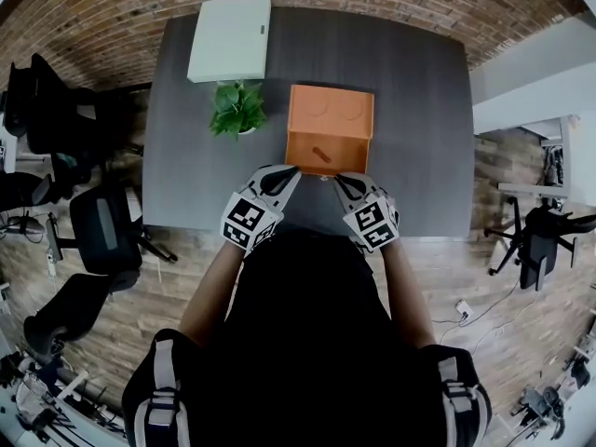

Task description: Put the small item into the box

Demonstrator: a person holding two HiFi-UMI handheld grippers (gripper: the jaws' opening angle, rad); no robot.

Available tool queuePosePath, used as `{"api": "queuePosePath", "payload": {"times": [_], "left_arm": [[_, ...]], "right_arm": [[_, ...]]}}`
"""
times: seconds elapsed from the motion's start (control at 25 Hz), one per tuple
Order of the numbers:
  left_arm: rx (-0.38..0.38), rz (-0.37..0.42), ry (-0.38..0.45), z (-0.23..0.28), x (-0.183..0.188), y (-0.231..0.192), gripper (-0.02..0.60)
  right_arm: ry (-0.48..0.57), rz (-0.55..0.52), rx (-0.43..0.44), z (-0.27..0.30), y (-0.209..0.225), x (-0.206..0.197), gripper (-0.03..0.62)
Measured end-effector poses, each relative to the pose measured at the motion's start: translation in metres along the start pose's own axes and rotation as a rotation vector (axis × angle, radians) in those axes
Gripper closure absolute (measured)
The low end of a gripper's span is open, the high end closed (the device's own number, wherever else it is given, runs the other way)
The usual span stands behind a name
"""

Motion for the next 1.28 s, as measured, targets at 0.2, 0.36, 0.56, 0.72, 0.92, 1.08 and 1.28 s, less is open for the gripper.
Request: {"api": "queuePosePath", "payload": {"times": [0.2,0.36,0.56,0.72,0.92,1.08,1.28], "left_arm": [[0.002,0.013,-0.022,-0.006,-0.002,0.013,0.558],[0.012,0.034,-0.020,-0.003,0.002,0.027,0.558],[0.036,0.069,-0.024,-0.003,0.013,0.040,0.558],[0.061,0.070,-0.023,-0.006,0.017,0.048,0.558],[0.083,0.080,-0.030,-0.008,0.020,0.063,0.558],[0.099,0.094,-0.029,-0.005,0.025,0.078,0.558],[0.112,0.103,-0.023,0.000,0.027,0.095,0.558]], "right_arm": [[0.073,0.033,-0.022,-0.018,0.001,0.006,0.562],[0.109,0.008,-0.048,-0.035,0.002,0.006,0.562],[0.137,-0.016,-0.053,-0.052,0.005,0.006,0.563],[0.184,-0.028,-0.077,-0.065,0.009,0.010,0.563],[0.247,-0.040,-0.112,-0.086,0.015,0.017,0.563],[0.267,-0.040,-0.096,-0.099,0.017,0.016,0.565],[0.278,-0.033,-0.088,-0.109,0.018,0.006,0.565]]}}
Point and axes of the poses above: the fingertips, and each gripper's own axes: z forward along the fingers, y to its right, x out of its top, the point moved 1 cm from there along -z, backward along the fingers, and after that the axes turned 3 degrees about -z, right-handed, at the moved point
